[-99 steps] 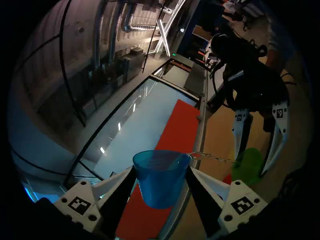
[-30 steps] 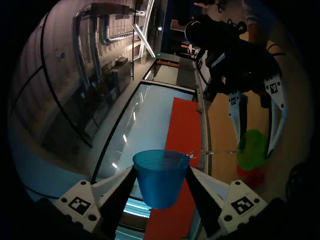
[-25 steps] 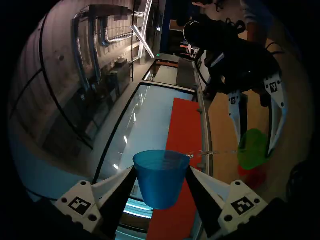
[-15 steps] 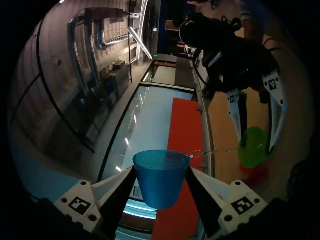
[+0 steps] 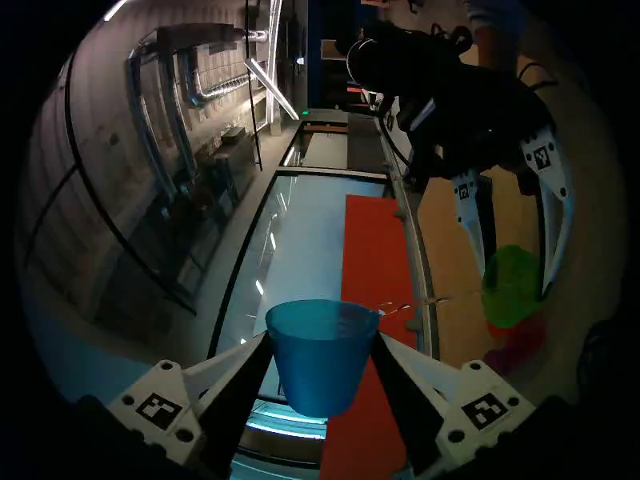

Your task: Pour water

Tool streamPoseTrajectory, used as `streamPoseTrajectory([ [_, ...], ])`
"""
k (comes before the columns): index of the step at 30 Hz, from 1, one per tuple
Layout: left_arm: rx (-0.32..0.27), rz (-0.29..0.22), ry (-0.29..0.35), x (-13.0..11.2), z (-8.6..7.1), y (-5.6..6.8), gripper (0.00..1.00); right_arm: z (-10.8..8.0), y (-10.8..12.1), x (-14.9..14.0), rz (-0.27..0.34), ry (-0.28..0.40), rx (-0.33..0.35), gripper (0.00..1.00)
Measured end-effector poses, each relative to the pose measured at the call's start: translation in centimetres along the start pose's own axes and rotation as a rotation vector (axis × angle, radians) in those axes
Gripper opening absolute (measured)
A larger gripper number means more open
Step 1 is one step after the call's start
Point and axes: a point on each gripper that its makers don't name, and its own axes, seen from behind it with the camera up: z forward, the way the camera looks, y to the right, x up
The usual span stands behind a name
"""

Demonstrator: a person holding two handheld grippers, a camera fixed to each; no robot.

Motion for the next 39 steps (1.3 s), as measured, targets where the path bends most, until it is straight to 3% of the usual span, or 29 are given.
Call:
streamPoseTrajectory([
  [20, 0.023, 0.104, 0.009, 0.5, -0.1, -1.1, 0.85, 0.2, 0.0, 0.0, 0.000, -0.001, -0.005, 0.90],
  [26, 0.027, 0.126, 0.011, 0.9, -0.3, -0.9, 0.85, 0.2, 0.1, -0.1, 0.003, 0.000, -0.006, 0.90],
  [39, 0.026, 0.119, 0.012, 1.0, 0.0, -0.8, 0.85, 0.2, 0.3, -0.2, 0.005, 0.002, -0.010, 0.90],
])
